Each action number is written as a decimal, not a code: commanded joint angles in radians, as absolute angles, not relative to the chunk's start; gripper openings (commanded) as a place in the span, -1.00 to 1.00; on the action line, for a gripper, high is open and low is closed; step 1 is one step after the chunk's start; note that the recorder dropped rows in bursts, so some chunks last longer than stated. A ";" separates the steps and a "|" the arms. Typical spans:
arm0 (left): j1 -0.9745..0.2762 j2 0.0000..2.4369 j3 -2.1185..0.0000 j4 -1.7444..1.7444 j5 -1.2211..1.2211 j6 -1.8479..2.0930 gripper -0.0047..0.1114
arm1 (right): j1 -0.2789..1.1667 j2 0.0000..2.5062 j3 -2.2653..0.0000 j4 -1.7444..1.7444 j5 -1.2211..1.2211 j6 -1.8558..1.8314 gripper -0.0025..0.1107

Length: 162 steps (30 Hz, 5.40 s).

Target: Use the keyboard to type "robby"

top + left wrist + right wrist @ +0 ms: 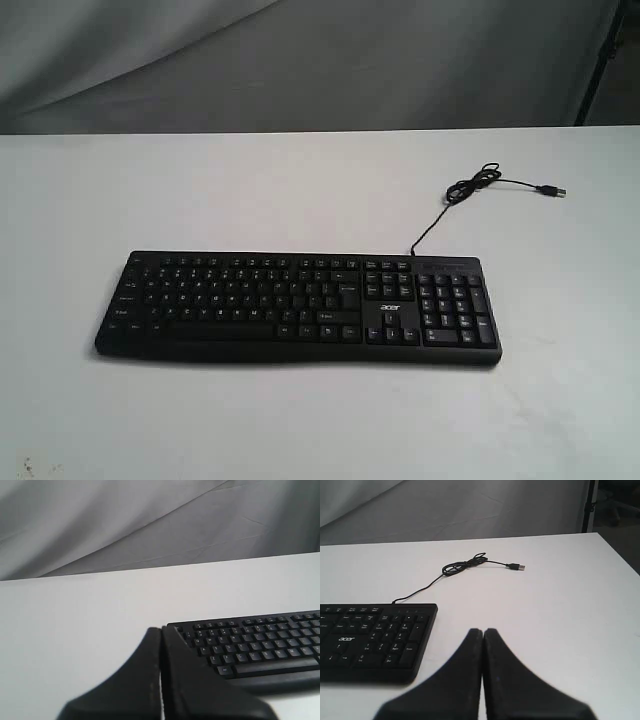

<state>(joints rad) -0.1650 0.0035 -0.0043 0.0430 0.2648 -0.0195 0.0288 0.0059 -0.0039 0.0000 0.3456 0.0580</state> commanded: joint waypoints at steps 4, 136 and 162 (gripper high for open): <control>-0.171 0.000 0.000 0.048 0.259 -0.022 -0.92 | 0.022 0.000 0.000 -0.006 0.342 0.060 -0.96; -0.171 0.000 0.000 0.048 0.259 -0.022 -0.92 | 0.641 2.026 -1.575 0.872 0.741 -1.330 -0.96; -0.171 0.000 0.000 0.048 0.259 -0.022 -0.92 | 0.672 2.380 -1.875 0.722 0.724 -1.139 -0.96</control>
<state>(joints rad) -0.1650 0.0035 -0.0043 0.0430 0.2648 -0.0195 0.6673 2.3817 -1.8667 0.7462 0.7196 -1.1671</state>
